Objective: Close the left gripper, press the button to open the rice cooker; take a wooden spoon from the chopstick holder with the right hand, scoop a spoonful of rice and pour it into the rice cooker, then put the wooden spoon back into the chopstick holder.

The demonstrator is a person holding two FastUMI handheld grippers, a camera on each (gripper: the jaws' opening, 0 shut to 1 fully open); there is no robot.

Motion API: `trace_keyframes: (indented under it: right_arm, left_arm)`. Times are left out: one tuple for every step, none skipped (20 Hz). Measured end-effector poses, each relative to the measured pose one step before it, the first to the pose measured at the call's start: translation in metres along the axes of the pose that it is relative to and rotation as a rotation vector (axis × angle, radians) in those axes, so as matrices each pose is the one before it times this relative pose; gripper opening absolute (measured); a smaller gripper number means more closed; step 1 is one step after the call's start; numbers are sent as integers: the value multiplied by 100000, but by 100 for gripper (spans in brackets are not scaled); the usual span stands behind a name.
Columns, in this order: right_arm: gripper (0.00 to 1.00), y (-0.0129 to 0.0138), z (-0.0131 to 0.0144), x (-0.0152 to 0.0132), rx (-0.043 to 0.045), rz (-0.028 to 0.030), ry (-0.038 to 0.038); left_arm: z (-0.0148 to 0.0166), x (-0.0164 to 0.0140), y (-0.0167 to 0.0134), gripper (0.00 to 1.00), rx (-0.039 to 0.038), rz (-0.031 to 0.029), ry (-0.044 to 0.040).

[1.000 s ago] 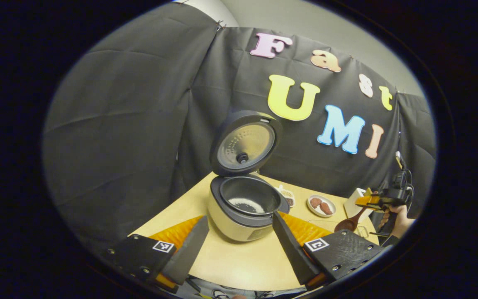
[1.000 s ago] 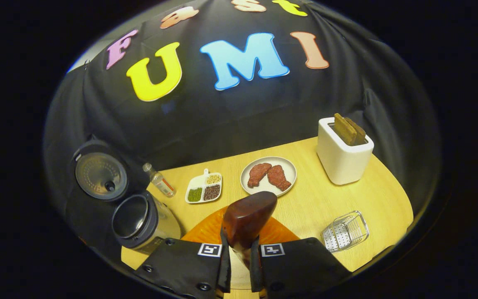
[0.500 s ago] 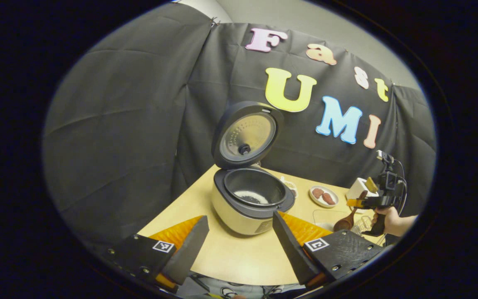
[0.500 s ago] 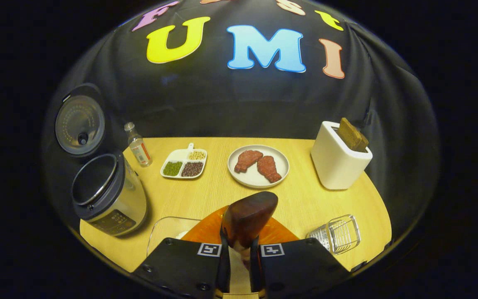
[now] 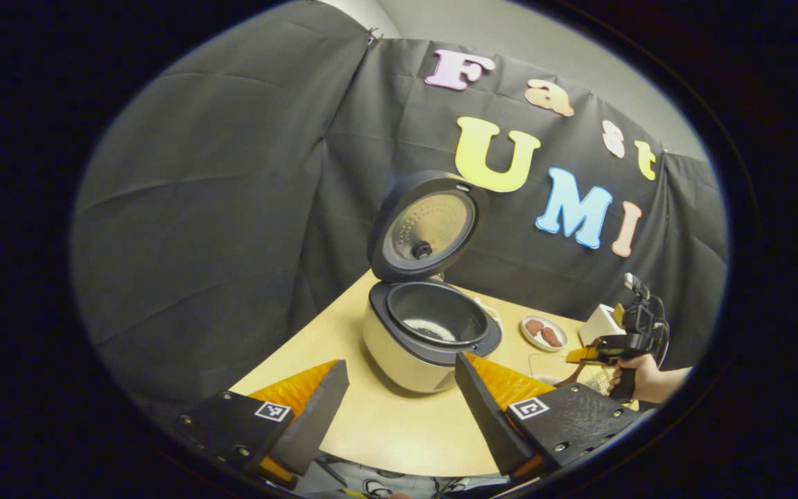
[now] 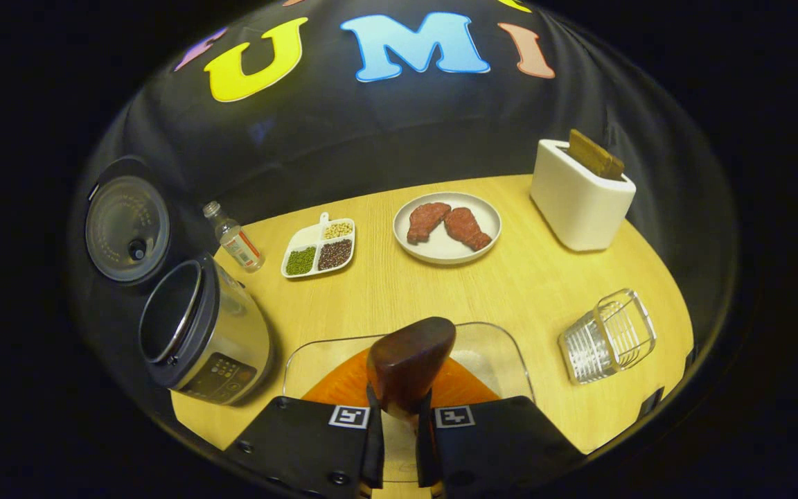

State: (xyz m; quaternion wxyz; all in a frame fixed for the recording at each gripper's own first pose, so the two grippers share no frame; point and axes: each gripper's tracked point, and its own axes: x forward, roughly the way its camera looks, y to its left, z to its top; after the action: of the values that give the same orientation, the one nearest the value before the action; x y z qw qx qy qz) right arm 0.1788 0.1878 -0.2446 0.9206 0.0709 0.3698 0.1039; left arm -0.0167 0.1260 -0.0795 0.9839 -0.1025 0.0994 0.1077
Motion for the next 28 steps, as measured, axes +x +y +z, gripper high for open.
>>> trace_keyframes:
  right_arm:
    - [20,729,-463,75,3246,2083,2583]
    - [20,727,-359,-27,3127,2208,2237]
    - [17,561,-204,-6,3138,1638,1275]
    - [20,223,6,73,2259,174,589]
    - [20,253,-134,-12,1813,177,702]
    - [20,238,-45,23,1790,379,820]
    - [20,466,-165,77,2619,1199,925]
    - [20,505,-105,85,3631,1891,1219]
    - [20,484,-162,20,3730,1586,1144]
    - [20,163,13,-107,2436,672,581]
    - [20,-3,-3,-87,1506,12,273]
    - [20,-51,-1,-95,1146,-17,435]
    - [20,31,-100,-125,1482,340,464]
    - [20,-146,141,-48,1106,486,138]
    - [20,-479,151,-29,856,-139,-89]
    - [20,-384,109,-44,2165,502,40]
    - [20,-403,104,-126,2800,311,-185]
    - [20,-487,381,-226,2367,330,-698]
    - [17,-482,266,-247,1776,312,-780]
    - [17,-639,433,-309,952,-280,-424]
    - [17,-620,274,-313,721,-462,-340]
    - [20,-549,472,-227,1164,-296,-903]
    - [20,-310,484,-180,1856,201,-874]
    - [20,-218,435,-249,2511,588,-617]
    - [17,-204,350,-233,3196,360,-5]
    - [20,-363,177,-83,4203,-650,1074]
    - [20,-158,179,-124,3809,456,384]
    - [20,35,347,-116,3122,1224,-385]
  left_arm:
    - [-157,-194,220,98,-978,-262,765]
    - [-83,-192,158,98,-845,-250,-20]
    - [-40,-122,404,98,-304,178,165]
    - [-236,8,287,98,39,507,290]
    - [-215,3,448,99,22,516,116]
    - [-96,124,351,98,-210,489,141]
    - [202,-190,354,98,-404,350,231]
    - [300,-96,255,98,-451,212,-375]
    - [206,-152,177,98,-211,165,-669]
    - [132,-4,182,98,94,314,-335]
    - [-114,126,116,98,215,284,-18]
    - [123,23,3,98,84,191,-162]
    - [101,175,-295,98,-74,-96,-294]
    - [129,25,-227,98,-59,-200,-126]
    - [-25,156,-149,98,259,-88,-176]
    - [95,87,-249,99,632,-49,-263]
    - [81,-64,-246,98,810,81,-292]
    - [326,83,-157,98,716,-12,-529]
    - [283,47,-344,98,349,-436,-404]
    - [18,93,-359,98,293,-614,-5]
    - [3,205,-353,98,513,-497,261]
    - [-170,129,-430,98,742,-498,-162]
    - [182,91,-275,98,837,-428,-433]
    - [168,66,-266,98,795,-407,-215]
    - [-264,0,-266,99,567,-234,141]
    - [-63,-96,-135,98,515,-203,165]
    - [-33,-71,-117,98,484,-262,4]
    - [-88,-133,-65,98,451,-262,-123]
